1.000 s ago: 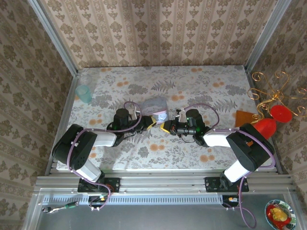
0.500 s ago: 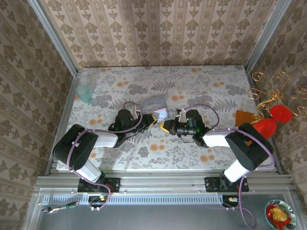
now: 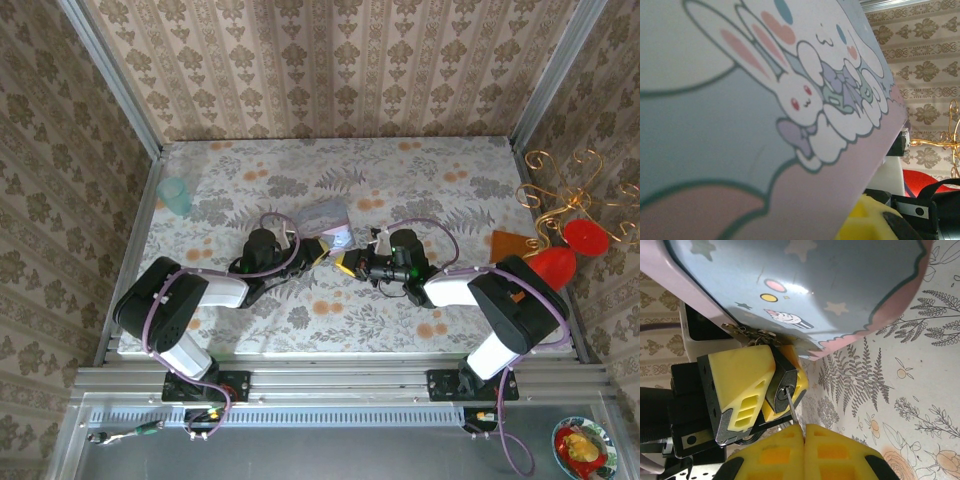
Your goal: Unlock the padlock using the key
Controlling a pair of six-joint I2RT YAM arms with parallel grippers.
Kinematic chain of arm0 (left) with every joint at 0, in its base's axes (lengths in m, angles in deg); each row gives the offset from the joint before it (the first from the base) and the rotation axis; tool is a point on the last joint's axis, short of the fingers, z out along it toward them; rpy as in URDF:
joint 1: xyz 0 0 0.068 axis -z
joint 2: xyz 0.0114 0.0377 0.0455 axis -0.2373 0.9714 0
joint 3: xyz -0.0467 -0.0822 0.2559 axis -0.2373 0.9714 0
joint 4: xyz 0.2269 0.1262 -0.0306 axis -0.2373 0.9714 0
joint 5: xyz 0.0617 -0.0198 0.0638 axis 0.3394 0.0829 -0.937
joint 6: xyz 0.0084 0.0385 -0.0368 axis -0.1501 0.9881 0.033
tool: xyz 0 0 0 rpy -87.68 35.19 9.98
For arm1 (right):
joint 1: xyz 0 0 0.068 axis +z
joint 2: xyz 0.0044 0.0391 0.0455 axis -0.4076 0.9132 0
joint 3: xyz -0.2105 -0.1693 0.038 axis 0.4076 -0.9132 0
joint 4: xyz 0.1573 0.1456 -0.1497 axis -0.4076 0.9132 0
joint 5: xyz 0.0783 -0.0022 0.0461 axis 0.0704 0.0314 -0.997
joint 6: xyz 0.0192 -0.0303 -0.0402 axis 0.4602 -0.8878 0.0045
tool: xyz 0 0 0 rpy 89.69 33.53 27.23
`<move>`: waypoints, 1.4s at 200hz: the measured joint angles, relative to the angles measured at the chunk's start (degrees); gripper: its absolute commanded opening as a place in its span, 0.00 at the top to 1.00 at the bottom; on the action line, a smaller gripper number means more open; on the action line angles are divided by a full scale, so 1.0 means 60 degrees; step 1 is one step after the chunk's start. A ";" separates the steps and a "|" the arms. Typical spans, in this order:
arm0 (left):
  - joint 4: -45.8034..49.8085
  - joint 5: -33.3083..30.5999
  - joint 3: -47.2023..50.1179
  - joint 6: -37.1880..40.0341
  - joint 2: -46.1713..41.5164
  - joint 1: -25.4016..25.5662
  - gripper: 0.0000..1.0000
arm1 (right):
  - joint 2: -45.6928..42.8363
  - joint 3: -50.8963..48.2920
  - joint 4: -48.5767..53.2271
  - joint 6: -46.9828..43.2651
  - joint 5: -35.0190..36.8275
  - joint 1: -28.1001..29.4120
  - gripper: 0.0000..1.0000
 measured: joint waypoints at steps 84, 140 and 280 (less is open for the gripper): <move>0.0015 0.0062 -0.0004 0.0000 0.0018 0.0204 1.00 | 0.0251 -0.0058 -0.0375 0.0302 0.0324 -0.0270 1.00; 0.0025 0.0018 -0.0004 0.0000 0.0029 0.0204 1.00 | 0.0313 -0.0058 -0.0335 0.0313 0.0958 0.0007 1.00; 0.0452 -0.0444 0.0000 -0.0022 -0.0058 0.0237 1.00 | -0.0036 -0.0080 0.0233 -0.0095 0.3490 0.1249 1.00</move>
